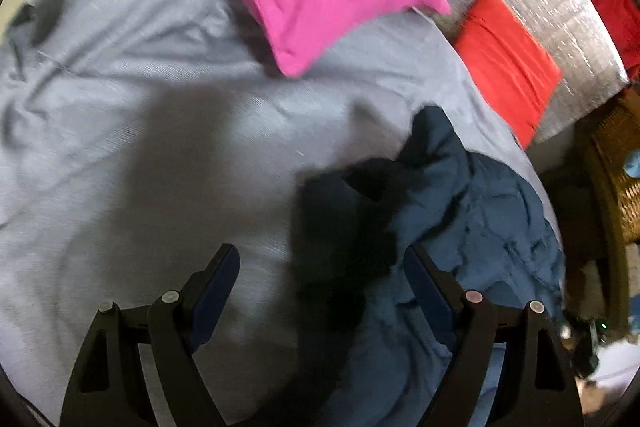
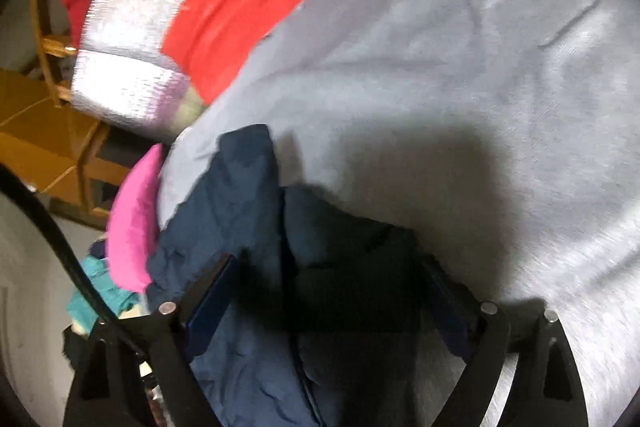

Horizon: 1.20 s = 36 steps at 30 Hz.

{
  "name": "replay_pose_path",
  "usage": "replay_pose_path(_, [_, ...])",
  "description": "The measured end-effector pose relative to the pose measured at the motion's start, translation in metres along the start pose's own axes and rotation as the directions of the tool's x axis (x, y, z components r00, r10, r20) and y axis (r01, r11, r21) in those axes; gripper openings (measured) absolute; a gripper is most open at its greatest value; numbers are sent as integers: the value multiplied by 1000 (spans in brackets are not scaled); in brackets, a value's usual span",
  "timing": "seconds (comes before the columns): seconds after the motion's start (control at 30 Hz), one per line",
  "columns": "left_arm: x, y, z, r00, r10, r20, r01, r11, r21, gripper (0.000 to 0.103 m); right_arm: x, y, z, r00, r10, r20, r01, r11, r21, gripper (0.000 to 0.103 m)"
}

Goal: Fold large clothes

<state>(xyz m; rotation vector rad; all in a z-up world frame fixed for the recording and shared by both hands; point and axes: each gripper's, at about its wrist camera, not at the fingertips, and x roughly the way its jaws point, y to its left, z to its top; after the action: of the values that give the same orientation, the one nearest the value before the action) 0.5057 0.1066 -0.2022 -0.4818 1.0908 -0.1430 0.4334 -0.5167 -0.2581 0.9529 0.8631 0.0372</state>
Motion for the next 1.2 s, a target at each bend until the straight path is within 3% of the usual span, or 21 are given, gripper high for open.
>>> replay_pose_path(0.17, [29, -11, -8, 985, -114, -127, 112, 994, -20, 85, 9, 3, -6, 996, 75, -50, -76, 997, -33, 98])
replay_pose_path(0.27, [34, -18, -13, 982, -136, -131, 136, 991, -12, 86, 14, 9, -11, 996, 77, -50, -80, 995, -58, 91])
replay_pose_path(0.33, [37, -22, -15, 972, -187, -142, 186, 982, -22, 86, 18, 9, -14, 996, 71, -50, -73, 996, -53, 68])
replay_pose_path(0.37, [37, -22, -16, 972, -196, -128, 192, 981, -37, 85, 23, 7, -16, 997, 65, -52, -67, 997, -44, 64])
replay_pose_path(0.4, [36, -23, -17, 972, -204, -114, 199, 979, -49, 83, 23, 7, -17, 996, 72, -51, -74, 996, -40, 53])
replay_pose_path(0.47, [33, -26, -19, 976, -197, -97, 193, 980, -47, 64, 27, 7, -18, 994, 88, -60, -89, 996, -18, 45])
replay_pose_path(0.57, [21, -34, -18, 979, -199, -50, 199, 980, -15, 42, 22, 22, -22, 998, 49, -40, -51, 997, -64, 39])
replay_pose_path(0.63, [11, -38, -18, 972, -233, -28, 233, 973, -11, 40, 12, 36, -24, 998, 61, -23, -63, 994, -89, 36])
replay_pose_path(0.77, [2, -42, -18, 968, -252, -9, 252, 968, -10, 39, -12, 49, -27, 995, 96, 33, -91, 988, -122, 34])
replay_pose_path(0.83, [7, -31, -18, 979, -200, -33, 199, 980, -28, 42, -10, 42, -28, 997, 60, 46, -55, 993, -109, 34])
replay_pose_path(0.87, [15, -30, -19, 988, -147, -54, 146, 989, -26, 52, -4, 37, -28, 998, 40, 39, -36, 995, -92, 37])
replay_pose_path(0.93, [23, -24, -24, 995, -68, -75, 65, 997, -34, 70, 10, 23, -28, 1000, 14, 9, -14, 1000, -25, 53])
replay_pose_path(1.0, [23, -23, -26, 995, -63, -82, 59, 997, -53, 71, 11, 11, -26, 1000, 30, -3, -30, 998, 46, 61])
replay_pose_path(1.1, [9, -27, -27, 999, -20, -43, 19, 999, -27, 71, -7, 10, -25, 999, 38, 26, -40, 997, 63, 73])
replay_pose_path(1.2, [-15, -38, -31, 998, 50, 46, -50, 999, 17, 71, -30, 14, -28, 998, 34, 55, -37, 998, 50, 74])
